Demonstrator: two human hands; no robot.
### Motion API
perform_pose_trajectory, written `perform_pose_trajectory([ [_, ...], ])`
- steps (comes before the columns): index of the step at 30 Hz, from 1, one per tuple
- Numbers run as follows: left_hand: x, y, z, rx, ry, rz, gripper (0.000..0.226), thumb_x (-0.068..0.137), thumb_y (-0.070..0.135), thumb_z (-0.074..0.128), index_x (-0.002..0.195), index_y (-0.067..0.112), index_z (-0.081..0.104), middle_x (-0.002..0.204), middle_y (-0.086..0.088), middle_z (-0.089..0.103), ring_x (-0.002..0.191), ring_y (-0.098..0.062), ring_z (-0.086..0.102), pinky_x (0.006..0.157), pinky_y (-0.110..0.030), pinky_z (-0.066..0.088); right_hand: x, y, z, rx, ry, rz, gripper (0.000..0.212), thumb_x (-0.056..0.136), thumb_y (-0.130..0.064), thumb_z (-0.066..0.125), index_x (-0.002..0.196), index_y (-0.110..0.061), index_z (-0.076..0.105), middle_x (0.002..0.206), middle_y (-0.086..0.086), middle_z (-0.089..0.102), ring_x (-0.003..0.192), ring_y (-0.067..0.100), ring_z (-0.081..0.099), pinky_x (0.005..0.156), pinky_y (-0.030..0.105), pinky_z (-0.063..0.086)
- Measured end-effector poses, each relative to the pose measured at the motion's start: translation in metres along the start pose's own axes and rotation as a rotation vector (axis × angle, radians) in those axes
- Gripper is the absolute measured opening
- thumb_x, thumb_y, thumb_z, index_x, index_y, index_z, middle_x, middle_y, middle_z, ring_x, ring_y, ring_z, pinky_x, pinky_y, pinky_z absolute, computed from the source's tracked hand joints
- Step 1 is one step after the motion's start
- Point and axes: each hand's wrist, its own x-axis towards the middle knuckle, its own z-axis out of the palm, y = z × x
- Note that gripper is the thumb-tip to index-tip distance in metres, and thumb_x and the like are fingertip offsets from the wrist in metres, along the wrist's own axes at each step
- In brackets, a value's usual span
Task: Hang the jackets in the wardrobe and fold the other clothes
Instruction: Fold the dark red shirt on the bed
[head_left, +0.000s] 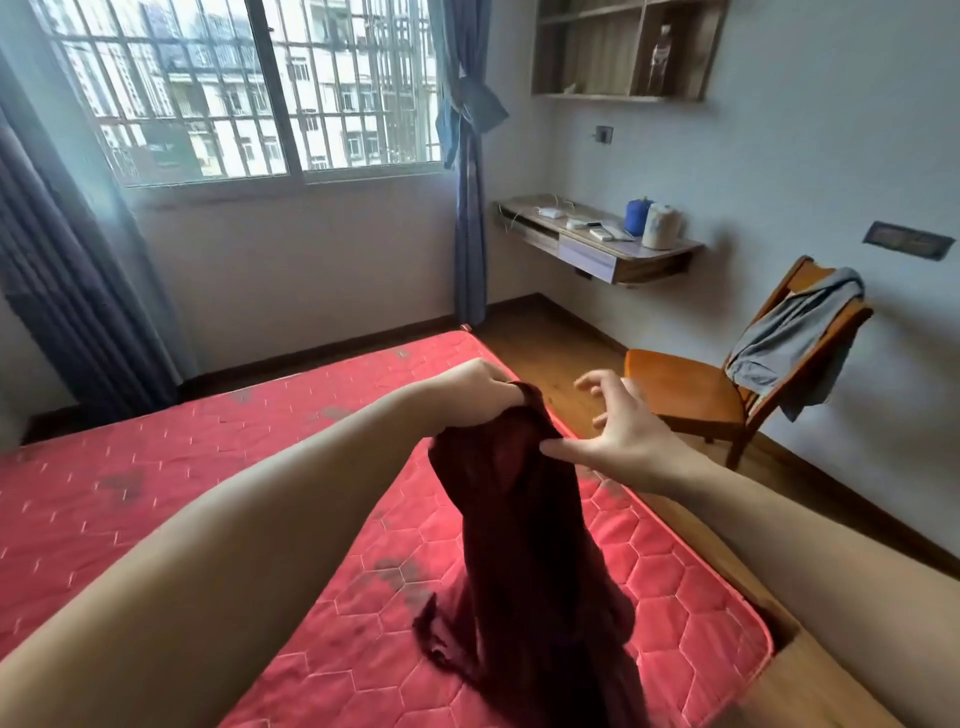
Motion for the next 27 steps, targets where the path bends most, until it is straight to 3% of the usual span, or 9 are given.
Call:
perform_pose_trajectory([
  [2, 0.002, 0.001, -0.004, 0.119, 0.011, 0.107, 0.02, 0.078, 0.026, 0.062, 0.062, 0.03, 0.073, 0.056, 0.012, 0.062, 0.046, -0.001, 0.054, 0.04, -0.015, 0.042, 0.012, -0.03, 0.006, -0.075, -0.02, -0.158, 0.085, 0.069, -0.047, 0.08, 0.14, -0.03, 0.036, 0.122, -0.006, 0.045, 0.109, 0.013, 0.052, 0.088, 0.028, 0.046],
  [5, 0.001, -0.01, -0.02, 0.188, 0.035, 0.281, 0.011, 0.078, 0.033, 0.07, 0.068, 0.034, 0.072, 0.062, 0.013, 0.064, 0.051, 0.001, 0.053, 0.047, -0.016, 0.042, 0.028, -0.058, 0.017, -0.218, -0.018, -0.204, 0.04, 0.082, -0.023, 0.067, 0.121, -0.023, 0.059, 0.102, 0.001, 0.067, 0.093, 0.021, 0.065, 0.073, 0.028, 0.05],
  [7, 0.001, -0.029, -0.029, 0.196, 0.158, 0.388, 0.008, 0.082, 0.026, 0.068, 0.078, 0.031, 0.072, 0.067, 0.012, 0.062, 0.057, -0.001, 0.052, 0.052, -0.015, 0.039, 0.036, -0.069, 0.018, -0.066, -0.089, -0.097, 0.023, 0.085, -0.01, 0.058, 0.104, -0.018, 0.069, 0.092, 0.006, 0.071, 0.08, 0.021, 0.07, 0.063, 0.029, 0.055],
  [9, -0.002, -0.054, -0.025, 0.086, 0.407, 0.361, 0.012, 0.083, 0.019, 0.064, 0.088, 0.029, 0.068, 0.076, 0.011, 0.062, 0.067, -0.008, 0.055, 0.06, -0.017, 0.04, 0.042, -0.077, 0.017, 0.191, -0.197, 0.048, 0.027, 0.086, 0.002, 0.05, 0.091, -0.016, 0.07, 0.077, 0.008, 0.068, 0.064, 0.019, 0.07, 0.052, 0.028, 0.056],
  [12, -0.018, -0.086, 0.009, -0.282, 0.625, 0.183, 0.019, 0.089, 0.036, 0.064, 0.106, 0.033, 0.055, 0.091, 0.005, 0.061, 0.072, -0.012, 0.057, 0.066, -0.025, 0.047, 0.057, -0.083, 0.016, 0.439, -0.067, 0.216, 0.019, 0.089, 0.004, 0.047, 0.091, -0.007, 0.062, 0.065, 0.01, 0.059, 0.044, 0.016, 0.063, 0.043, 0.026, 0.053],
  [15, -0.03, -0.105, 0.035, -0.508, 0.29, 0.145, 0.044, 0.076, 0.061, 0.064, 0.11, 0.036, 0.052, 0.096, 0.007, 0.063, 0.076, -0.005, 0.06, 0.069, -0.016, 0.048, 0.069, -0.092, 0.019, 0.639, 0.044, 0.295, 0.016, 0.089, 0.0, 0.047, 0.077, -0.008, 0.053, 0.055, 0.008, 0.057, 0.039, 0.015, 0.059, 0.042, 0.024, 0.051],
  [18, -0.037, -0.119, 0.045, -0.265, -0.016, 0.166, 0.04, 0.068, 0.052, 0.075, 0.101, 0.03, 0.066, 0.093, 0.012, 0.072, 0.083, -0.001, 0.068, 0.077, -0.021, 0.055, 0.074, -0.101, 0.021, 0.763, 0.065, 0.291, 0.014, 0.085, -0.001, 0.047, 0.075, -0.007, 0.055, 0.049, 0.004, 0.061, 0.045, 0.016, 0.064, 0.048, 0.026, 0.055],
  [22, -0.036, -0.142, 0.036, 0.052, 0.131, 0.142, 0.01, 0.084, 0.02, 0.067, 0.09, 0.017, 0.074, 0.077, 0.002, 0.071, 0.066, -0.008, 0.065, 0.061, -0.024, 0.053, 0.074, -0.098, 0.013, 0.794, 0.084, 0.301, 0.003, 0.083, -0.009, 0.055, 0.08, -0.01, 0.056, 0.065, 0.007, 0.064, 0.055, 0.021, 0.068, 0.053, 0.03, 0.057],
  [27, -0.036, -0.142, -0.031, -0.321, 0.319, 0.105, 0.026, 0.093, 0.004, 0.059, 0.074, 0.021, 0.065, 0.061, 0.006, 0.052, 0.046, 0.001, 0.041, 0.048, -0.023, 0.035, 0.07, -0.058, -0.002, 0.619, 0.128, 0.449, 0.013, 0.09, -0.025, 0.059, 0.095, -0.013, 0.056, 0.083, 0.011, 0.065, 0.055, 0.025, 0.071, 0.047, 0.031, 0.055],
])
